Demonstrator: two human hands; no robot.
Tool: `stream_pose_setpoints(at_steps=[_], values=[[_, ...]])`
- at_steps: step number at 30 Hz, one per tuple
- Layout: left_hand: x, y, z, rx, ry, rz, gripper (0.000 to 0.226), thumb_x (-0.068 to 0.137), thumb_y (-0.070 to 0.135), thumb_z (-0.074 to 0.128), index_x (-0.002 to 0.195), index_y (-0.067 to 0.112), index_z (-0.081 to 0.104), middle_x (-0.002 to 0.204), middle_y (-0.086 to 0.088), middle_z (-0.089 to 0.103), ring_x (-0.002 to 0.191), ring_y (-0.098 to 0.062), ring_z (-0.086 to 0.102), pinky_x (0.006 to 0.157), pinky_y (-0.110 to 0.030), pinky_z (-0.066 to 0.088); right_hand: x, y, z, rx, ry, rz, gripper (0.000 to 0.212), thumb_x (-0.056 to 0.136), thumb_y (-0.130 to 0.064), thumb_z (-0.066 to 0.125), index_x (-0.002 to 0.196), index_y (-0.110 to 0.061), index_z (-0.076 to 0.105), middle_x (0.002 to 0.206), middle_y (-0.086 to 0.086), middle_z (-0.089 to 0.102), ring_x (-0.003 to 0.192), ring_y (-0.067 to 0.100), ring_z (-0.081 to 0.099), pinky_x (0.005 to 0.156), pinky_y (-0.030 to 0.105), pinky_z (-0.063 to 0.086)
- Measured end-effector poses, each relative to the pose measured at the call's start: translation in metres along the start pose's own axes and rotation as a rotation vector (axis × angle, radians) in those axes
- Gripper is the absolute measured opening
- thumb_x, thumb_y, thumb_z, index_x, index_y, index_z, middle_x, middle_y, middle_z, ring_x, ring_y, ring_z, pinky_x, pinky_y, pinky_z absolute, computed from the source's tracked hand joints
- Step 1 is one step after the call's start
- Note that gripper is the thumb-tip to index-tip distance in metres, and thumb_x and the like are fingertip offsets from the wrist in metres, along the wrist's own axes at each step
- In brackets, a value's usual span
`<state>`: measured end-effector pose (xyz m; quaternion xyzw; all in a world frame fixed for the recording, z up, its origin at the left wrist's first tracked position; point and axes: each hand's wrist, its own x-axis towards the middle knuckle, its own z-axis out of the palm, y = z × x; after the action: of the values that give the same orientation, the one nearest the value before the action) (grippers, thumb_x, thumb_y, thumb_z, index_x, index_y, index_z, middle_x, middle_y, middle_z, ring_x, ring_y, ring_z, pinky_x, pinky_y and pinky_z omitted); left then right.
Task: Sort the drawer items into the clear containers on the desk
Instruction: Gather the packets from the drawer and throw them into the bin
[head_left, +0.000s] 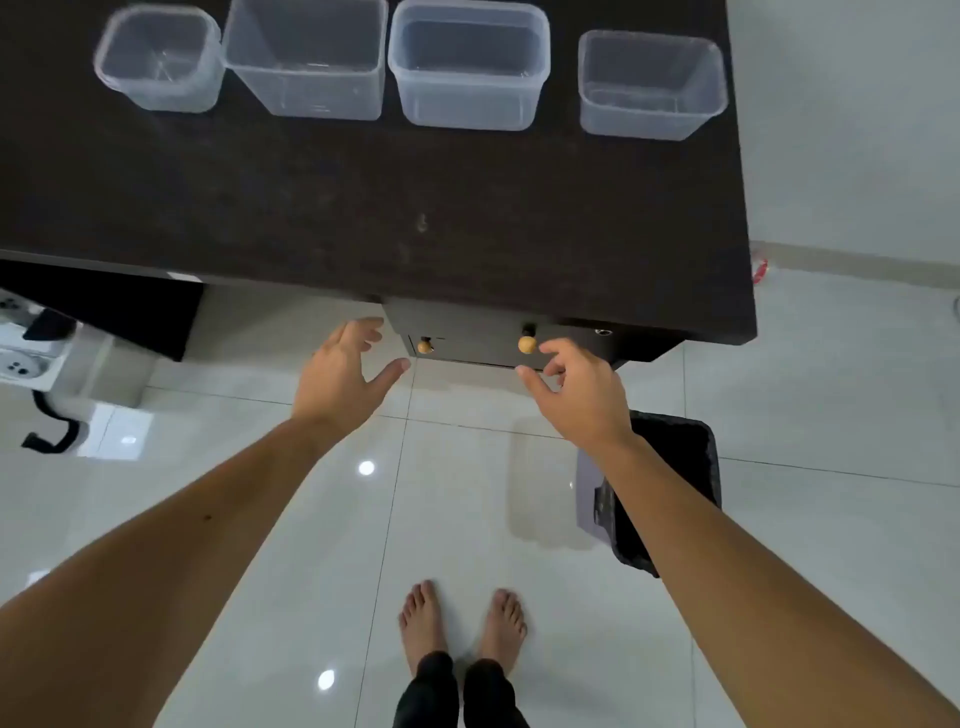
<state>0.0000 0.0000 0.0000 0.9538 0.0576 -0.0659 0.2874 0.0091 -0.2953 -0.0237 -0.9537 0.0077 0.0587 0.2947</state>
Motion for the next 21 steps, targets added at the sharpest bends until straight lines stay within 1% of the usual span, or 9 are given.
stream_pose_setpoints(at_steps=[3,6,10,14,17,19,21], values=[[0.021,-0.007,0.012,-0.058,0.022,-0.052,0.069,0.091,0.053,0.076,0.143,0.013,0.054,0.139,-0.005,0.064,0.121,-0.024,0.065,0.101,-0.042,0.055,0.011,0.005,0.015,0.011,0.047,0.002,0.050,0.093,-0.060,0.068,0.127,-0.023,0.063,0.097,-0.006,0.072,0.093,0.021,0.071,0.078,0.040,0.059],[0.034,-0.009,0.025,-0.107,0.027,-0.070,0.068,0.089,0.052,0.078,0.139,0.012,0.056,0.138,-0.006,0.065,0.120,-0.026,0.065,0.099,-0.040,0.054,0.014,0.007,0.027,0.046,0.086,-0.017,0.049,0.094,-0.057,0.068,0.125,-0.020,0.062,0.095,-0.006,0.074,0.089,0.022,0.072,0.078,0.042,0.060],[0.040,-0.017,0.040,-0.197,0.060,-0.106,0.061,0.092,0.049,0.077,0.137,0.014,0.056,0.138,-0.003,0.065,0.120,-0.025,0.065,0.098,-0.035,0.054,0.019,0.012,0.036,0.050,0.161,-0.044,0.043,0.096,-0.054,0.067,0.117,-0.016,0.066,0.087,-0.006,0.072,0.078,0.024,0.071,0.072,0.044,0.060],[0.040,-0.013,0.050,-0.320,0.112,-0.121,0.054,0.094,0.041,0.077,0.134,0.013,0.054,0.135,-0.004,0.066,0.123,-0.024,0.064,0.101,-0.036,0.055,0.022,0.006,0.039,0.043,0.207,-0.046,0.040,0.099,-0.053,0.063,0.103,-0.013,0.068,0.077,-0.008,0.067,0.069,0.026,0.067,0.066,0.044,0.058],[0.043,-0.012,0.051,-0.373,0.162,-0.124,0.048,0.097,0.039,0.075,0.132,0.014,0.055,0.131,-0.003,0.069,0.120,-0.022,0.066,0.102,-0.037,0.058,0.024,0.001,0.041,0.050,0.259,-0.052,0.034,0.101,-0.042,0.065,0.089,-0.010,0.065,0.059,-0.016,0.051,0.058,0.021,0.056,0.059,0.039,0.051],[0.046,-0.014,0.051,-0.391,0.194,-0.105,0.041,0.098,0.037,0.073,0.128,0.014,0.058,0.124,-0.003,0.072,0.115,-0.020,0.069,0.099,-0.039,0.061,0.022,-0.001,0.042,0.035,0.279,-0.069,0.033,0.101,-0.040,0.065,0.085,-0.011,0.062,0.056,-0.019,0.043,0.054,0.019,0.051,0.056,0.032,0.043],[0.045,-0.017,0.051,-0.389,0.202,-0.091,0.035,0.099,0.037,0.072,0.122,0.014,0.060,0.117,-0.002,0.072,0.109,-0.018,0.070,0.093,-0.038,0.063,0.018,-0.001,0.043,0.026,0.294,-0.072,0.032,0.101,-0.038,0.065,0.085,-0.011,0.061,0.055,-0.020,0.042,0.053,0.017,0.049,0.056,0.029,0.037]])
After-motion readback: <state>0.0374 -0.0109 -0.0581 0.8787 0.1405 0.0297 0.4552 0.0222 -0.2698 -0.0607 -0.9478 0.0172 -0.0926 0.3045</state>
